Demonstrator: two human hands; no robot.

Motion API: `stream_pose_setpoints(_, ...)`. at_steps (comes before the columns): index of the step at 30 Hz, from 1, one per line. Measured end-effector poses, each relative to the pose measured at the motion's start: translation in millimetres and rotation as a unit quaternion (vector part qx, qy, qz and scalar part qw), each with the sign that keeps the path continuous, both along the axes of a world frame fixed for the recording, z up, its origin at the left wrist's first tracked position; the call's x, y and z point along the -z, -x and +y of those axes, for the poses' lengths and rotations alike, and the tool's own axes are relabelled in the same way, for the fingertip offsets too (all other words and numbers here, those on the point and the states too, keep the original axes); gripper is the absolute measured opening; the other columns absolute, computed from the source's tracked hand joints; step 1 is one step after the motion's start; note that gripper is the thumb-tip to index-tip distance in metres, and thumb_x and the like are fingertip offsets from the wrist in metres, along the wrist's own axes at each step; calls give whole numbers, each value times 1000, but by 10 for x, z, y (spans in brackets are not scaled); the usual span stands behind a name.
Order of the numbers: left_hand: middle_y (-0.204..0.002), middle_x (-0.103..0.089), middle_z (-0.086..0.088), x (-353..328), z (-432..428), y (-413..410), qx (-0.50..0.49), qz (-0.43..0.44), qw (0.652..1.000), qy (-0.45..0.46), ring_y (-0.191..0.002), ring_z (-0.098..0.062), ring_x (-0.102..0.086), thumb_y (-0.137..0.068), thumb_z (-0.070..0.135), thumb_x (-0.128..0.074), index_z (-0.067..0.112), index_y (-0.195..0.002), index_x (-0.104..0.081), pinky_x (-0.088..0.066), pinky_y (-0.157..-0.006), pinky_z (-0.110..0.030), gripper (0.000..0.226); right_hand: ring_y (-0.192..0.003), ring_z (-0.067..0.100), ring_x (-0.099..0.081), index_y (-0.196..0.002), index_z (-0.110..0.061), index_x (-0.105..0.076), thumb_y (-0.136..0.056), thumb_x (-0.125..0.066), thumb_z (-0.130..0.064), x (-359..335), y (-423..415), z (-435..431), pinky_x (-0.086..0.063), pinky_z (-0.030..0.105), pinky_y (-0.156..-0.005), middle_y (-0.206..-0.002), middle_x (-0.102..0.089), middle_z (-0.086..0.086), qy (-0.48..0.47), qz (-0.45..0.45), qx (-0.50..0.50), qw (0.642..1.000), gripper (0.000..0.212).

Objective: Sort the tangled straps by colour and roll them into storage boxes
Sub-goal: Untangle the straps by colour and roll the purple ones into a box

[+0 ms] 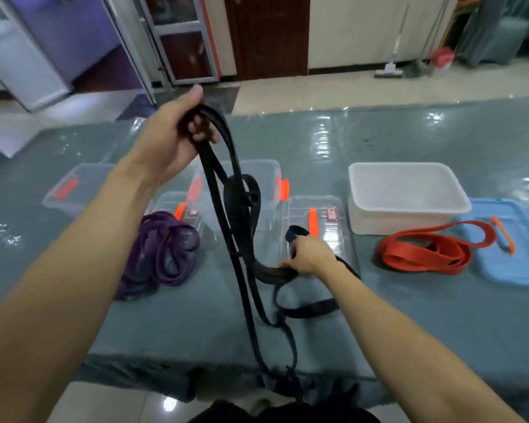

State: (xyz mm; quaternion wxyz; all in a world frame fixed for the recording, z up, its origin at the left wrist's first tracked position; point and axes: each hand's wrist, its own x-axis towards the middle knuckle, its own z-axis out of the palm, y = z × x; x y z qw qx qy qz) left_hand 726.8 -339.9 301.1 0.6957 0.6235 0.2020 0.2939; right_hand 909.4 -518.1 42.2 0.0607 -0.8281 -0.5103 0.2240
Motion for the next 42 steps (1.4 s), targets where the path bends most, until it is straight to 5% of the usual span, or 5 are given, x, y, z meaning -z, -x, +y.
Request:
stream_pose_setpoints(17,-69,-46,5,-115,670,546,-18,-60,998,-24,-62,-13,-40,-114,42,-49,24,-89,-76,-42,-73,-32,42,-89,33,-73,-91,-8,-73,-95,-71,-52,100,-2,-302,-54,34,-72,-91,-75,11,8,-14,206,978,44)
stream_pose_setpoints(26,-60,-51,3,213,814,636,-22,6,1000,-18,-52,-11,-36,-112,27,-42,18,-84,-61,-32,-55,-26,36,-52,23,-43,-75,-16,-52,-71,-52,-34,-1731,-236,76,-45,35,-63,-58,-54,2,-297,355,289,838,18)
stream_pose_setpoints(34,-66,-52,-6,776,701,657,58,256,954,-142,-57,-16,-44,-84,40,-61,14,-67,-77,-34,-63,-36,34,-65,16,-59,-88,-1,-69,-96,-63,-4,-3377,-210,-6,-48,30,-62,-72,-66,6,-315,275,88,904,11)
stream_pose_setpoints(39,-146,-66,-9,1247,138,209,155,479,785,-362,-132,-24,-64,-103,55,-64,17,-145,-66,-49,-112,-44,57,-73,7,-67,-98,-10,-85,-95,-80,-21,-3742,-140,101,-58,20,-71,-86,-77,0,-282,131,44,949,12)
stream_pose_setpoints(42,-170,-37,2,1107,-77,-7,62,343,893,-286,-155,-19,-40,-81,73,-80,25,-170,-22,-37,-124,-40,117,-83,11,-67,-102,-14,-86,-94,-82,-27,-3652,-120,241,-57,24,-78,-94,-79,-1,-234,57,28,970,15)
